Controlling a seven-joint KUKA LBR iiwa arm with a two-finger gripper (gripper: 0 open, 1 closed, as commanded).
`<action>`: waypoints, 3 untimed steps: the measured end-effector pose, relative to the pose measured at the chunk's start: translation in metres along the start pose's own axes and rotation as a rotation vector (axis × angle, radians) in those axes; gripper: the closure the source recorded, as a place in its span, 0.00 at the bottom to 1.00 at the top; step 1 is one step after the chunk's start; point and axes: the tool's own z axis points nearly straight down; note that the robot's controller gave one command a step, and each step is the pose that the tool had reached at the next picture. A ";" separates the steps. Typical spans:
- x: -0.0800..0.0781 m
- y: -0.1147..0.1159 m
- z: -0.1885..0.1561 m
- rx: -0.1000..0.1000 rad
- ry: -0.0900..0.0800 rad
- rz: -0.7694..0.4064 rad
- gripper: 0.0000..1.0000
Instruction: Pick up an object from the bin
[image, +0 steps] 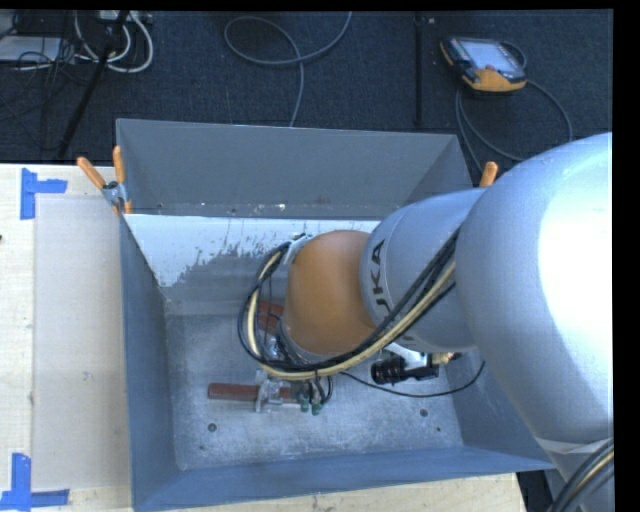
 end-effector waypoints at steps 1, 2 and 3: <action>0.002 -0.001 -0.004 0.003 0.006 0.001 1.00; 0.004 -0.002 -0.023 0.007 0.015 0.001 1.00; 0.004 -0.002 -0.046 0.007 0.013 0.001 1.00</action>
Offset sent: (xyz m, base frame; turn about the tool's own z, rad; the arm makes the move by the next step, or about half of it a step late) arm -0.0001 -0.0001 0.0048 0.0000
